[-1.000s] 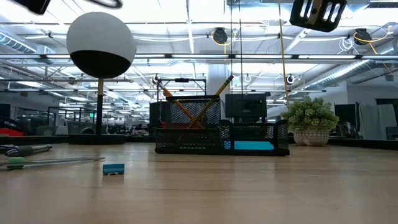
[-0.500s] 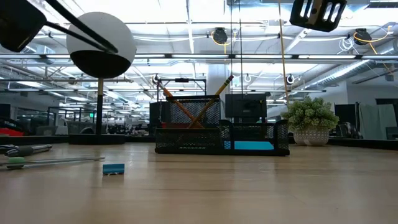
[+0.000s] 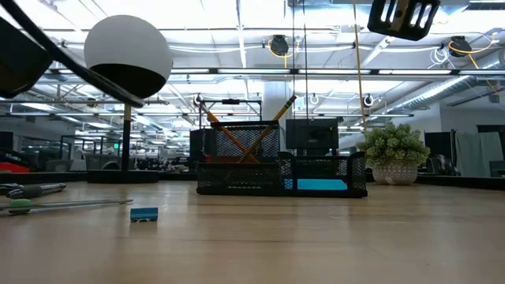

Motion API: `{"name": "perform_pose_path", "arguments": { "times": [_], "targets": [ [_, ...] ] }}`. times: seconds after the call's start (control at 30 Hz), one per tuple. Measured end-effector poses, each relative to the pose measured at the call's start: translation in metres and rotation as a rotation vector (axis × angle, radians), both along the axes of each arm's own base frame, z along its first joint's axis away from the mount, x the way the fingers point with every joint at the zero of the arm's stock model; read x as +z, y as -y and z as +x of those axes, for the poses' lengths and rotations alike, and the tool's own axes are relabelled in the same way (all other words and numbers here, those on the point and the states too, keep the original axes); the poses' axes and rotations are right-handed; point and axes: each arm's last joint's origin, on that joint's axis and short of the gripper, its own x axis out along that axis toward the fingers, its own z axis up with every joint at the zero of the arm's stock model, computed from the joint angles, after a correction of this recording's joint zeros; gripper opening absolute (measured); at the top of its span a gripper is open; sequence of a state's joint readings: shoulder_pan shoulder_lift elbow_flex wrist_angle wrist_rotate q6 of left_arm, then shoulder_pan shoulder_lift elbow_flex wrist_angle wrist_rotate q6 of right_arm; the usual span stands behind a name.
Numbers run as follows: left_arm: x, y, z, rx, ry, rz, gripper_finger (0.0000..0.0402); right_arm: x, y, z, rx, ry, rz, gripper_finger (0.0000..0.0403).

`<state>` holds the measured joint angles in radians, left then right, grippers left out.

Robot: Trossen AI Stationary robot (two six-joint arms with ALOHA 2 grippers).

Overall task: Pick and place office supplies into organizer
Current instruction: Put the green scissors into the desk organizer

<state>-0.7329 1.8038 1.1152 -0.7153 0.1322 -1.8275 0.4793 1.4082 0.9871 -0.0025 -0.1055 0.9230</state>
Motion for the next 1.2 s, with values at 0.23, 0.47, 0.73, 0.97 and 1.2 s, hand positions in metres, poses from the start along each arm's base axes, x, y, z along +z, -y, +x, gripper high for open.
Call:
{"name": "perform_pose_path", "arguments": {
  "times": [0.23, 0.47, 0.73, 0.97, 1.2],
  "targets": [
    [0.000, 0.000, 0.002, -0.008, 0.006, -0.007, 0.0208, 0.000, 0.000, 0.000, 0.000, 0.004, 0.002, 0.0105],
    [-0.001, -0.003, -0.003, -0.030, -0.044, 0.010, 0.0209, 0.001, 0.000, 0.000, 0.000, 0.006, 0.003, 0.0105],
    [-0.001, -0.003, -0.007, -0.059, -0.077, 0.014, 0.0209, 0.001, 0.000, 0.000, 0.000, 0.005, 0.003, 0.0105],
    [-0.009, -0.007, -0.010, -0.050, -0.071, 0.035, 0.0209, 0.001, 0.000, 0.000, 0.000, 0.005, 0.003, 0.0105],
    [-0.009, -0.006, -0.008, -0.045, -0.042, 0.039, 0.0209, 0.001, 0.000, 0.000, 0.000, 0.005, 0.003, 0.0105]
  ]
}}
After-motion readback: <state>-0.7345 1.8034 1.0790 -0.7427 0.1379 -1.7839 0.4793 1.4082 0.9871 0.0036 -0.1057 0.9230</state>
